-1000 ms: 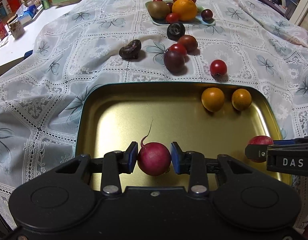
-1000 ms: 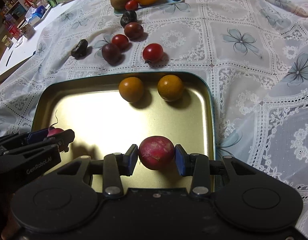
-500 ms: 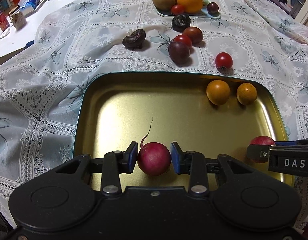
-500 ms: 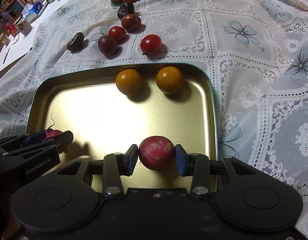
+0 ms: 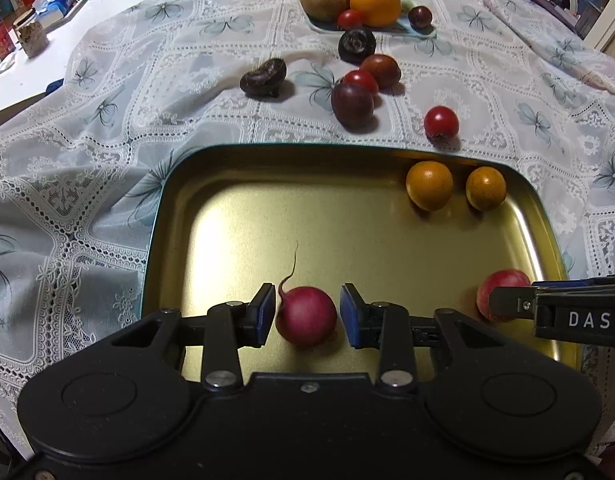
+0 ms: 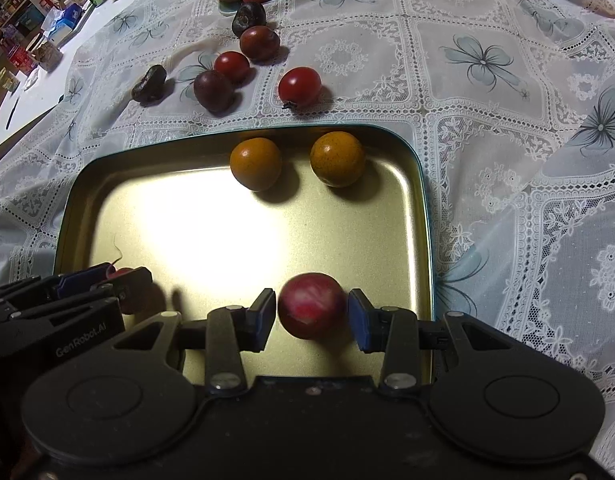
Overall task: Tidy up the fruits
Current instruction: 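Carry the red radish over the tray with the right tool while the left carries the plum, then open both tools to drop the radish and plum into the gold tray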
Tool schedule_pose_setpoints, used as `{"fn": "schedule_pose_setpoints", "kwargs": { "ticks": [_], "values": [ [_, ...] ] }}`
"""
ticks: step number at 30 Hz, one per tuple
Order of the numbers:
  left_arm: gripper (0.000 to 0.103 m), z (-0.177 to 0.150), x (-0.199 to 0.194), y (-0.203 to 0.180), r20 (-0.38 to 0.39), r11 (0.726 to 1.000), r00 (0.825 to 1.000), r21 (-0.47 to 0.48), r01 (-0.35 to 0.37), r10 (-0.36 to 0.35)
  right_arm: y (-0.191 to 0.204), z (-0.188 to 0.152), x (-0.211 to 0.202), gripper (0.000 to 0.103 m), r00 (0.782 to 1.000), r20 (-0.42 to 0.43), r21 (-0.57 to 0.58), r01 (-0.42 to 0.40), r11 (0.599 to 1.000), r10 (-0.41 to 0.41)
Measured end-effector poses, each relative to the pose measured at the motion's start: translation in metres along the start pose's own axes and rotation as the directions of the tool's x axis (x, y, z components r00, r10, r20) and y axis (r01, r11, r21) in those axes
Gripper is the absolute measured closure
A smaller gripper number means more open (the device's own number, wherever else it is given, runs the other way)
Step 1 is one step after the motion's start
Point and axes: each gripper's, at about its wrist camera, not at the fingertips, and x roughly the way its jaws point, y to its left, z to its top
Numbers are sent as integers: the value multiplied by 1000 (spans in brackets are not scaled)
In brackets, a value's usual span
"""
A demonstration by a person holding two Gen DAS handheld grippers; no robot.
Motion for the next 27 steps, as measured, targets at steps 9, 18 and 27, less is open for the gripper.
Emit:
{"fn": "schedule_pose_setpoints", "kwargs": {
  "ticks": [9, 18, 27],
  "values": [
    [59, -1, 2, -2, -15, 1000, 1000, 3, 11, -11, 0, -1, -3, 61, 1000, -1, -2, 1, 1000, -1],
    [59, -2, 2, -3, -21, 1000, 1000, 0, 8, -8, 1, -2, 0, 61, 1000, -18, -7, -4, 1000, 4],
    [59, -2, 2, -3, -25, 1000, 1000, -7, 11, -11, 5, -5, -4, 61, 1000, 0, -36, -16, 999, 16]
  ]
}}
